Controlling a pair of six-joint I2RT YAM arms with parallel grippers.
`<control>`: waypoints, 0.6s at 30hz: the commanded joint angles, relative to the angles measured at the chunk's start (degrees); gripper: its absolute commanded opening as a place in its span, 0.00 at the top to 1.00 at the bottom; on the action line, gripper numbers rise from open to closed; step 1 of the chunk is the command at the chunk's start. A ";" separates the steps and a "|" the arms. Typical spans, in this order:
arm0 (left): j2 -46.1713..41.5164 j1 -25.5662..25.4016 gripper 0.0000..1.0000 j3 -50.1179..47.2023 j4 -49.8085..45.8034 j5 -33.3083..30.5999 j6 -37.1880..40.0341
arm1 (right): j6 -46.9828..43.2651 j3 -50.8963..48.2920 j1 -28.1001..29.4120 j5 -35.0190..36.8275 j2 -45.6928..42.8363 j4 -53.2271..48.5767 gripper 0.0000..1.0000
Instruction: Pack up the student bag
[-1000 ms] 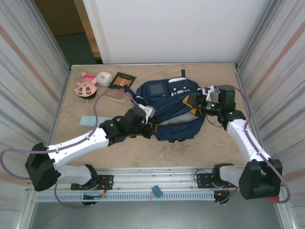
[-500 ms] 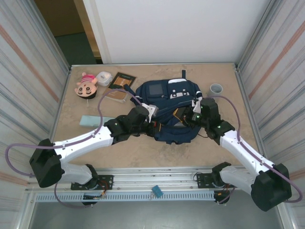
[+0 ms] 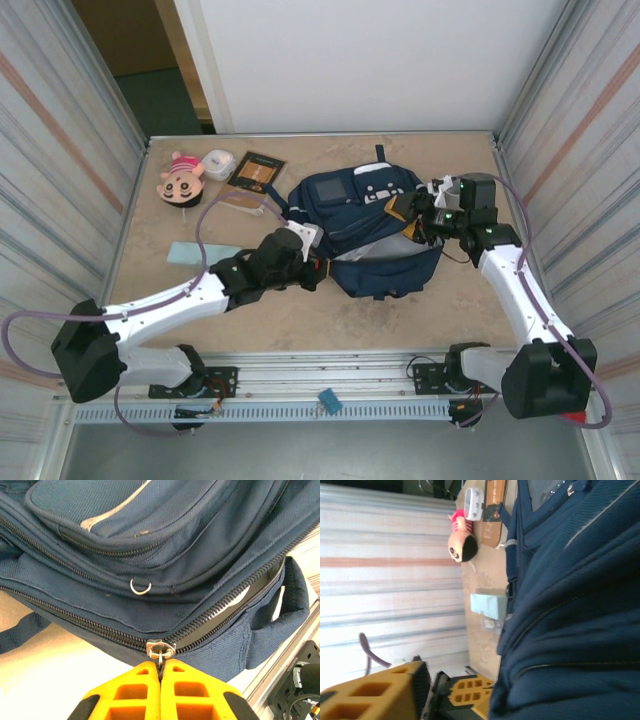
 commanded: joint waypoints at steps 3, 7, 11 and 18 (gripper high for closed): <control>2.31 0.37 1.00 3.63 8.64 0.72 -2.52 | 11.33 -8.92 9.76 14.22 -8.03 10.02 0.31; 4.57 0.39 1.00 5.62 11.87 2.89 -3.80 | 18.08 -14.77 18.87 26.78 -13.14 14.21 0.30; 5.84 0.36 1.00 7.04 11.84 4.62 -3.73 | 17.27 -14.83 21.49 30.23 -12.45 13.49 0.47; 2.36 0.36 1.00 4.19 4.42 -1.69 0.11 | 2.20 -5.68 10.91 13.31 -8.74 2.22 0.91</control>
